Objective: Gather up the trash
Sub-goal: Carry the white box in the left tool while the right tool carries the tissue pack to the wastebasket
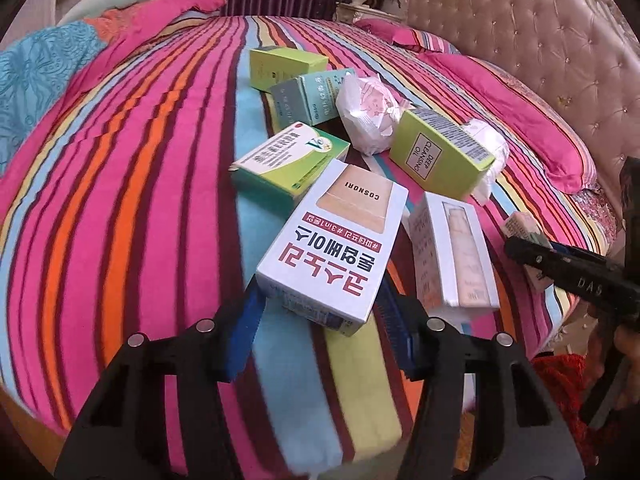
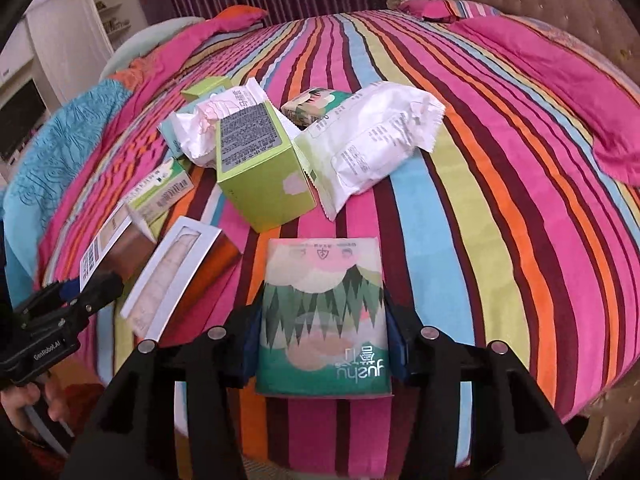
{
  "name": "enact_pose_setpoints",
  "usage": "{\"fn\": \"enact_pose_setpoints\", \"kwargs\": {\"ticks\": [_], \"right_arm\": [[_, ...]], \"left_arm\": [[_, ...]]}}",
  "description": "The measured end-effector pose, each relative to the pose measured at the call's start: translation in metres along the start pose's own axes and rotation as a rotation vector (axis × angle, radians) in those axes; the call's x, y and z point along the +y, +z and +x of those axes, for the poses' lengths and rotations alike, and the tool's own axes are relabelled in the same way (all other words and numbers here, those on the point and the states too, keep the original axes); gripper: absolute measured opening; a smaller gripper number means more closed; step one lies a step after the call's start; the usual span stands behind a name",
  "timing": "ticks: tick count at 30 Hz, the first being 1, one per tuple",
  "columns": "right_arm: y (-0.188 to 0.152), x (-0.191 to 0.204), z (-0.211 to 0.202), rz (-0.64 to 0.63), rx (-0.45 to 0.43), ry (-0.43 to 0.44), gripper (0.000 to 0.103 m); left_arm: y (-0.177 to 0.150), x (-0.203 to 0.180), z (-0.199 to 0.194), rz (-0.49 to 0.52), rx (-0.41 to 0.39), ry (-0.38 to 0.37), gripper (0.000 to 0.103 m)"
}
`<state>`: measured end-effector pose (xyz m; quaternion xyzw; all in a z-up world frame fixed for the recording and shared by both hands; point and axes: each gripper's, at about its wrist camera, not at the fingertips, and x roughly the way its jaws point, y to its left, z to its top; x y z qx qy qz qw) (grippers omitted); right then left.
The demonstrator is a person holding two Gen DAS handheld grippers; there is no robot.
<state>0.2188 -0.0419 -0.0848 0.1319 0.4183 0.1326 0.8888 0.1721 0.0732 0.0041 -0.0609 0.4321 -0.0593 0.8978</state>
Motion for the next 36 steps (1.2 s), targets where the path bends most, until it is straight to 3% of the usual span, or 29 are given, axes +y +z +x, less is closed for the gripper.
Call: {"fn": "enact_pose_setpoints", "kwargs": {"ticks": [5, 11, 17, 22, 30, 36], "right_arm": [[-0.012, -0.002, -0.022, 0.022, -0.005, 0.012, 0.048], [-0.047, 0.002, -0.052, 0.046, 0.013, 0.030, 0.048], [-0.091, 0.015, -0.060, 0.040, 0.090, 0.036, 0.048], [-0.124, 0.012, -0.056, 0.112, 0.166, 0.040, 0.048], [-0.159, 0.007, -0.039, 0.186, 0.310, 0.066, 0.048], [-0.167, 0.009, -0.022, 0.197, 0.402, 0.065, 0.048]], "left_arm": [[-0.012, 0.008, -0.029, -0.028, -0.026, -0.004, 0.055], [-0.048, -0.001, -0.061, 0.019, -0.013, -0.007, 0.055], [-0.105, -0.021, -0.076, 0.047, 0.073, -0.035, 0.055], [-0.142, -0.037, -0.075, 0.080, 0.158, -0.043, 0.055], [-0.160, -0.058, -0.067, 0.134, 0.243, -0.044, 0.055], [-0.177, -0.065, -0.042, 0.167, 0.373, -0.039, 0.055]]}}
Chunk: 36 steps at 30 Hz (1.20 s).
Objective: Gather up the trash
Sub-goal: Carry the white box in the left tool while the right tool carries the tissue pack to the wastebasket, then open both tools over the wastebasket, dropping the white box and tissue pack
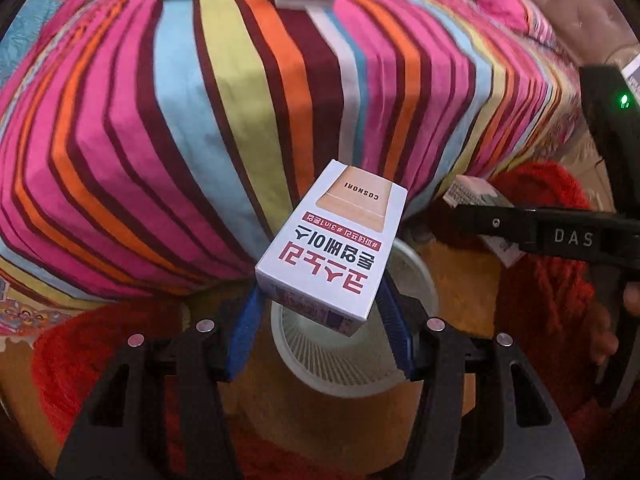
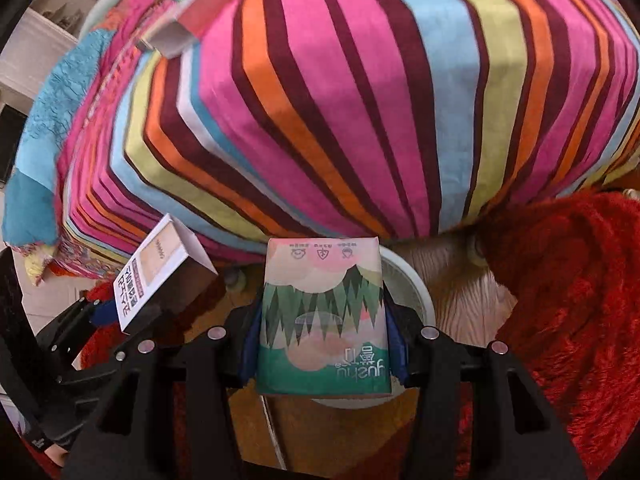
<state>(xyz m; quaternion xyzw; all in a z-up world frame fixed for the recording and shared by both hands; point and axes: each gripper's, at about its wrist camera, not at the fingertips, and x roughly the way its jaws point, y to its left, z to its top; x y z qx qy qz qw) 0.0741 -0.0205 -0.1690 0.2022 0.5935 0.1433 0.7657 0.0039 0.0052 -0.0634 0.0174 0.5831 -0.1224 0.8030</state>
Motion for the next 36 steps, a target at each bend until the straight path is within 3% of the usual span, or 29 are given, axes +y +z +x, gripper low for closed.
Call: {"fn": "enact_pose_setpoints", "kwargs": {"ticks": [7, 16, 27, 28, 29, 30, 31, 36], "right_arm": [[-0.007, -0.002, 0.038, 0.014, 0.138, -0.009, 0.048], [-0.009, -0.015, 0.095, 0.150, 0.320, -0.012, 0.048], [-0.009, -0.030, 0.129, 0.246, 0.407, -0.029, 0.049], [-0.010, -0.032, 0.132, 0.256, 0.417, -0.033, 0.053], [-0.011, -0.035, 0.134, 0.264, 0.424, -0.048, 0.067], [-0.012, -0.037, 0.135, 0.268, 0.424, -0.062, 0.073], [-0.011, -0.038, 0.133, 0.275, 0.419, -0.072, 0.079], [-0.009, -0.042, 0.132, 0.295, 0.394, -0.070, 0.083]], "left_arm": [[-0.003, -0.008, 0.040, 0.018, 0.157, -0.009, 0.055], [-0.008, 0.000, 0.100, -0.014, 0.396, -0.019, 0.055], [-0.010, -0.003, 0.140, -0.070, 0.542, -0.040, 0.056], [-0.010, -0.005, 0.140, -0.072, 0.556, -0.038, 0.061], [-0.012, -0.004, 0.143, -0.074, 0.574, -0.034, 0.069], [-0.014, -0.002, 0.146, -0.074, 0.581, -0.030, 0.081], [-0.015, -0.003, 0.146, -0.078, 0.581, -0.031, 0.081], [-0.010, 0.004, 0.138, -0.112, 0.540, -0.039, 0.081]]}}
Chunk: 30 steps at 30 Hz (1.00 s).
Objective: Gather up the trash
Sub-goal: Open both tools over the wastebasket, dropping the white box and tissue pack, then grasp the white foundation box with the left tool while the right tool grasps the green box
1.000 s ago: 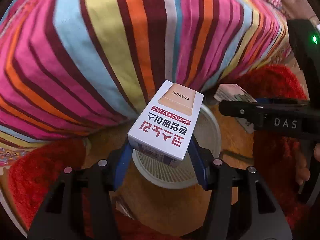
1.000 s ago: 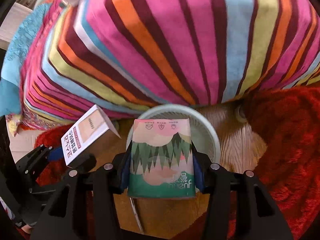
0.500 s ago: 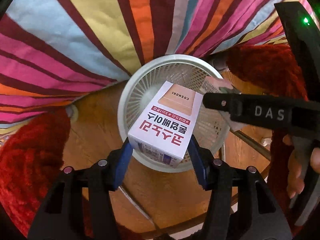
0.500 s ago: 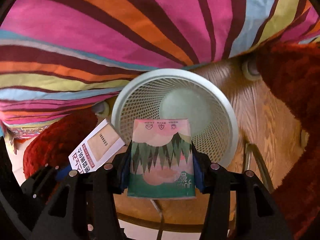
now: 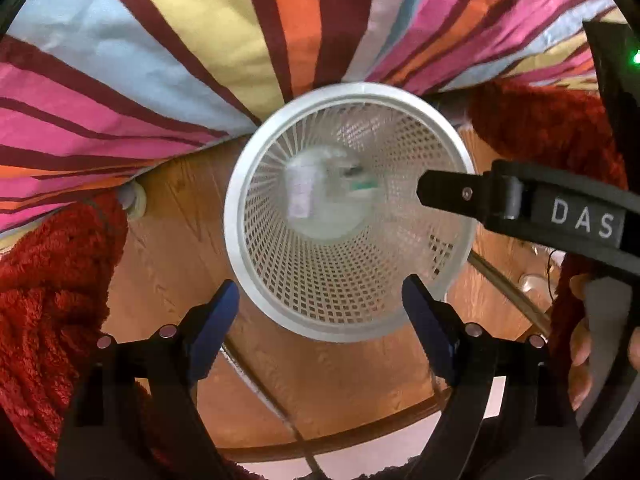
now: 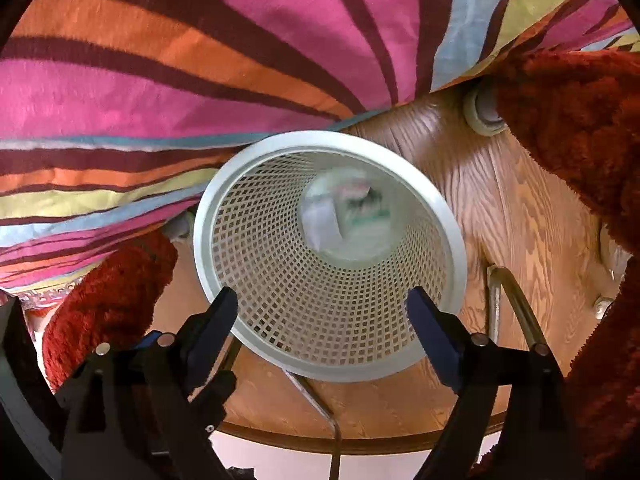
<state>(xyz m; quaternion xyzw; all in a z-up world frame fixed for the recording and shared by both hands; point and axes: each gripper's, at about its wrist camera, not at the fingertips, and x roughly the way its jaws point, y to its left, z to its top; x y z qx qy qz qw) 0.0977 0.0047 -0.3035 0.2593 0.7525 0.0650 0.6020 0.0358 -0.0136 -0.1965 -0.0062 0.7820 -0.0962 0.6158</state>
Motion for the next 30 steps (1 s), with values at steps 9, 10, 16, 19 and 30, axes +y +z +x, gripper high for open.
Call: {"fn": "enact_pose_setpoints", "kwargs": {"ticks": [9, 10, 16, 19, 30], "right_arm": [[-0.002, -0.001, -0.010, 0.005, -0.051, 0.011, 0.083], [-0.003, -0.001, -0.014, 0.004, -0.058, 0.020, 0.083], [-0.014, 0.003, -0.041, -0.036, -0.135, 0.049, 0.083], [-0.019, 0.007, -0.056, -0.068, -0.190, 0.044, 0.083], [-0.053, 0.031, -0.177, -0.296, -0.638, 0.043, 0.083]], "left_arm": [[-0.003, 0.005, -0.018, -0.040, -0.093, -0.012, 0.081], [-0.005, 0.006, -0.022, -0.043, -0.108, -0.012, 0.081], [-0.017, 0.008, -0.053, -0.054, -0.231, -0.001, 0.081], [-0.023, 0.006, -0.070, -0.049, -0.307, 0.015, 0.081], [-0.050, 0.005, -0.146, -0.056, -0.619, 0.074, 0.081]]}}
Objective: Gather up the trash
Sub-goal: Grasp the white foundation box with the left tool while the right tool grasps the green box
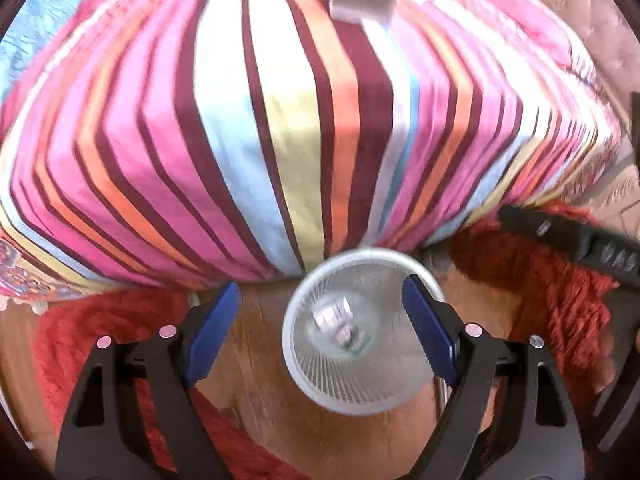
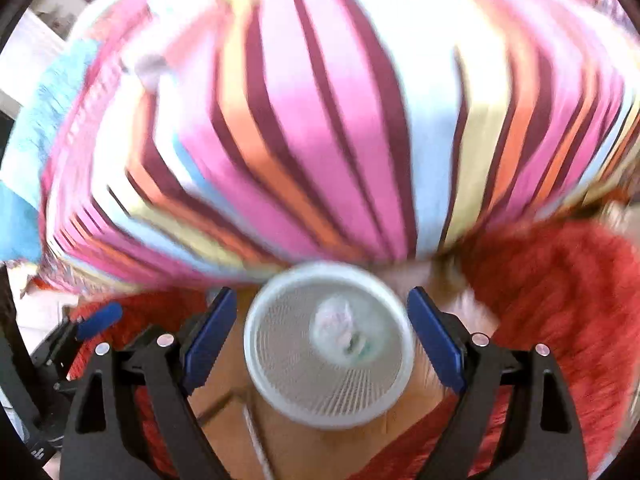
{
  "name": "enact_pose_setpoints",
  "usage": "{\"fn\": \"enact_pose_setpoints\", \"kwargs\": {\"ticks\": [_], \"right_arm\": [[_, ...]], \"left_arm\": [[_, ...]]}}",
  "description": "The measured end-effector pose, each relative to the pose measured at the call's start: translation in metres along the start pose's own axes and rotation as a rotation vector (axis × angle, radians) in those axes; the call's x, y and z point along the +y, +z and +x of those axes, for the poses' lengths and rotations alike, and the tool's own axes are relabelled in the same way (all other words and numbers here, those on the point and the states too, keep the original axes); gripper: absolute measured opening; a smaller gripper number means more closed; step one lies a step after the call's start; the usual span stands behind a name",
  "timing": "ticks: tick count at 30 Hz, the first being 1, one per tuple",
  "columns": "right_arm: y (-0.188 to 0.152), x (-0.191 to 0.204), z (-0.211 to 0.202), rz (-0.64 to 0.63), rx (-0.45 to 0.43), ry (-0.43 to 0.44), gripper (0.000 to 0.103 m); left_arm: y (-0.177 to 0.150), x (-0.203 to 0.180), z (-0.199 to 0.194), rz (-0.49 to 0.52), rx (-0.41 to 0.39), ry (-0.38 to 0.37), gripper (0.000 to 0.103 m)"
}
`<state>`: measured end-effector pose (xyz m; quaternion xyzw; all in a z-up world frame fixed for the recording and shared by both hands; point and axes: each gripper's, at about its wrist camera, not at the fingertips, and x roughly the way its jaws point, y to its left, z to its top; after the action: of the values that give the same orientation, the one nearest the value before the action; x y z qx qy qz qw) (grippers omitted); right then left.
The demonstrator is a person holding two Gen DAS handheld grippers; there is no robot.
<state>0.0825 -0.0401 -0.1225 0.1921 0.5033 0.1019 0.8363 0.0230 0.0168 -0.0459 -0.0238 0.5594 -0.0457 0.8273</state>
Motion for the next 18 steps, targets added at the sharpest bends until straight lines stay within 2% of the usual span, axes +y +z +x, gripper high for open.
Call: {"fn": "enact_pose_setpoints", "kwargs": {"ticks": [4, 7, 12, 18], "right_arm": [[0.031, 0.003, -0.035, -0.058, -0.189, 0.016, 0.083], [0.056, 0.007, -0.046, -0.102, -0.263, 0.045, 0.083], [0.095, 0.024, -0.050, -0.180, -0.326, 0.079, 0.083], [0.133, 0.044, -0.039, -0.274, -0.345, 0.108, 0.083]], "left_arm": [[0.016, -0.003, -0.019, -0.014, -0.092, -0.010, 0.081], [0.037, -0.006, -0.031, -0.021, -0.153, -0.039, 0.081], [0.079, -0.021, -0.045, -0.002, -0.255, -0.064, 0.081], [0.119, -0.028, -0.037, -0.015, -0.304, -0.069, 0.081]]}}
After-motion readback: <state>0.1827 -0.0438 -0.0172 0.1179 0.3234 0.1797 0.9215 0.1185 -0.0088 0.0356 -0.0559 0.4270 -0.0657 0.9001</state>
